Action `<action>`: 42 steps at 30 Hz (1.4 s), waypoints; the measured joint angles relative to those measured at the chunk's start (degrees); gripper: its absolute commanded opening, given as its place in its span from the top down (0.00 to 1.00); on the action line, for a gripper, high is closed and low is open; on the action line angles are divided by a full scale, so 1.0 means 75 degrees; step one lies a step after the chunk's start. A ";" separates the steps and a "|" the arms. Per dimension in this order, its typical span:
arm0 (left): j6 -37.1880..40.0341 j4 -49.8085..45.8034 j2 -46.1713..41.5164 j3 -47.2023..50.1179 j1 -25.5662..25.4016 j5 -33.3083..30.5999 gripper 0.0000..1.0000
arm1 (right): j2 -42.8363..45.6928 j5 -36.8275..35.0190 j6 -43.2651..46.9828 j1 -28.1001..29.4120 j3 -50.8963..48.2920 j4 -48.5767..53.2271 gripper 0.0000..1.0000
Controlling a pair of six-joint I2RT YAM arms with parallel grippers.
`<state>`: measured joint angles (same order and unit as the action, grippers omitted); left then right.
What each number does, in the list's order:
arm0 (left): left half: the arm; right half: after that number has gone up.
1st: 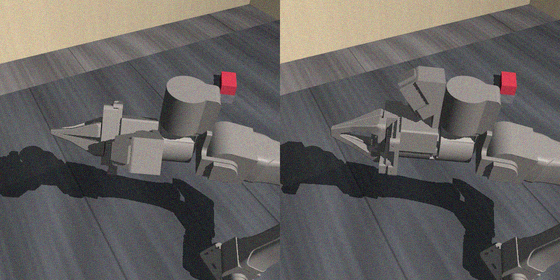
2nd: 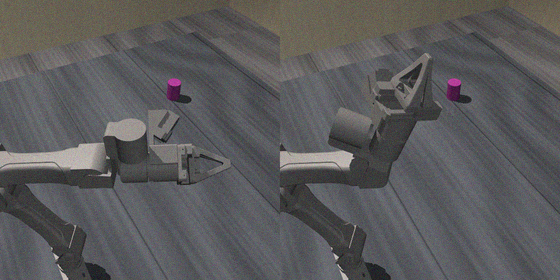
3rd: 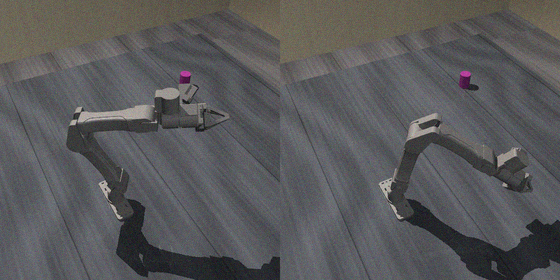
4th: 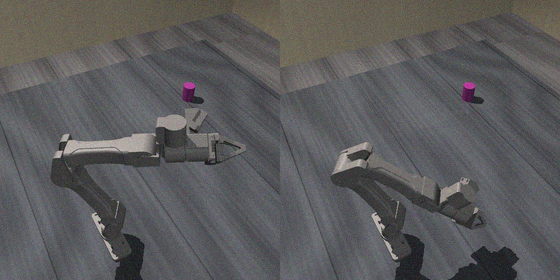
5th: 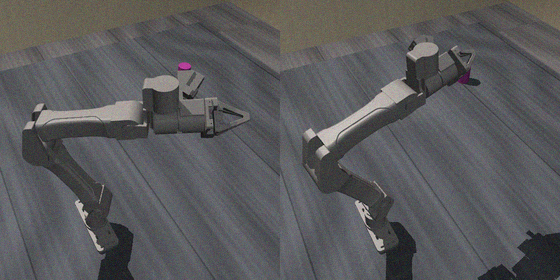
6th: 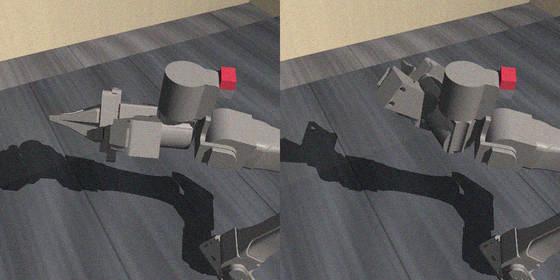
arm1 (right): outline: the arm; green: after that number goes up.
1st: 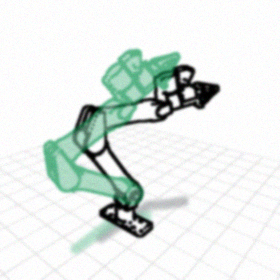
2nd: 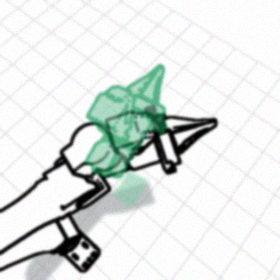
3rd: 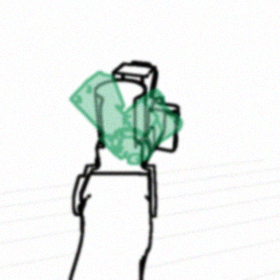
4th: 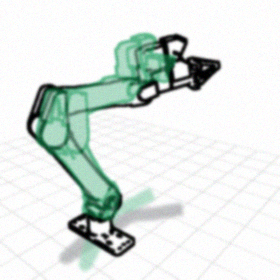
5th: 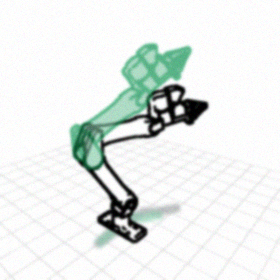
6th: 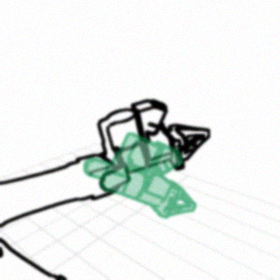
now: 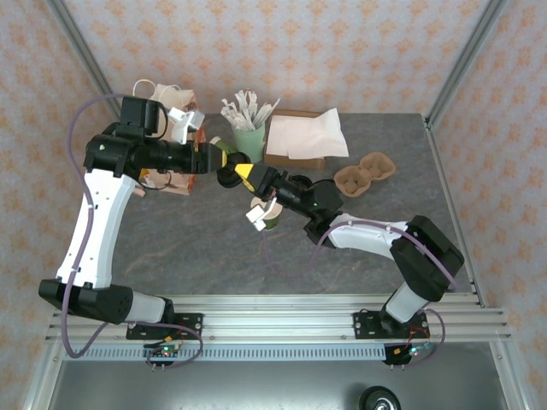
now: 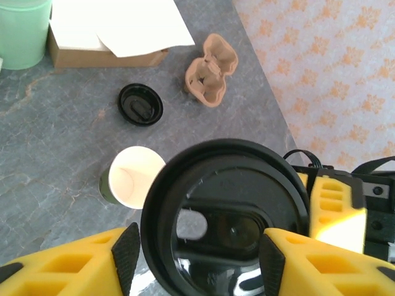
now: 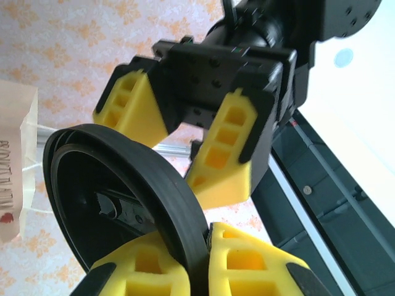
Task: Pack the takeout coffee
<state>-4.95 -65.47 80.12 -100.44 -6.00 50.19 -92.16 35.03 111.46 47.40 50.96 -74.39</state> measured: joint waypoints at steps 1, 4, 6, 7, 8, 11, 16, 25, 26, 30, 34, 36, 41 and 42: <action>0.0114 -0.0073 0.0090 -0.0026 0.0000 -0.0003 0.47 | 0.0012 0.0020 -0.0009 0.0023 0.0000 -0.0003 1.00; 0.0449 -0.0318 0.0356 -0.0111 0.0000 -0.0015 0.55 | 0.0044 0.0076 -0.0055 0.0035 0.0000 0.0009 1.00; 0.0682 -0.0437 0.0463 -0.0184 0.0000 -0.0029 0.59 | 0.0047 0.0076 -0.0076 0.0026 0.0000 0.0096 1.00; 0.0810 -0.0475 0.0478 -0.0195 0.0000 -0.0023 0.60 | 0.0050 0.0076 -0.0087 0.0026 0.0000 0.0125 1.00; 0.0912 -0.0519 0.0478 -0.0198 0.0000 -0.0012 0.62 | 0.0052 0.0079 -0.0108 0.0032 0.0000 0.0137 1.00; 0.1183 -0.0615 0.0475 -0.0204 0.0000 0.0090 0.62 | 0.0052 0.0079 -0.0143 0.0064 0.0000 0.0140 1.00; 0.1475 -0.0697 0.0484 -0.0195 0.0009 0.0294 0.64 | 0.0070 0.0073 -0.0169 0.0085 0.0000 0.0137 1.00; 0.1687 -0.0729 0.0481 -0.0085 0.0020 0.0481 0.74 | 0.0085 0.0047 -0.0169 0.0114 0.0000 0.0172 1.00; 0.1699 -0.0726 0.0481 -0.0050 0.0020 0.0484 0.77 | 0.0087 0.0041 -0.0169 0.0114 0.0000 0.0172 1.00; 0.1728 -0.0723 0.0481 0.0020 0.0020 0.0469 0.85 | 0.0119 0.0000 -0.0172 0.0128 0.0000 0.0201 1.00; 0.1696 -0.0699 0.0481 0.0023 0.0020 0.0385 0.96 | 0.0137 -0.0070 -0.0192 0.0146 0.0000 0.0256 1.00; 0.1644 -0.0635 0.0481 0.0035 0.0041 0.0358 1.00 | 0.0140 -0.0099 -0.0195 0.0146 -0.0003 0.0312 1.00; 0.1294 -0.0192 0.0358 0.0326 0.0064 0.0522 1.00 | 0.0204 -0.0239 -0.0198 0.0149 -0.0055 0.0399 1.00; 0.1201 -0.0087 0.0321 0.0399 0.0064 0.0542 1.00 | 0.0219 -0.0274 -0.0201 0.0157 -0.0073 0.0402 0.93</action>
<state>4.05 -66.13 82.52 -97.45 -5.52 54.26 -90.52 32.97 109.95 48.58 50.41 -71.37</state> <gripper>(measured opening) 0.058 0.098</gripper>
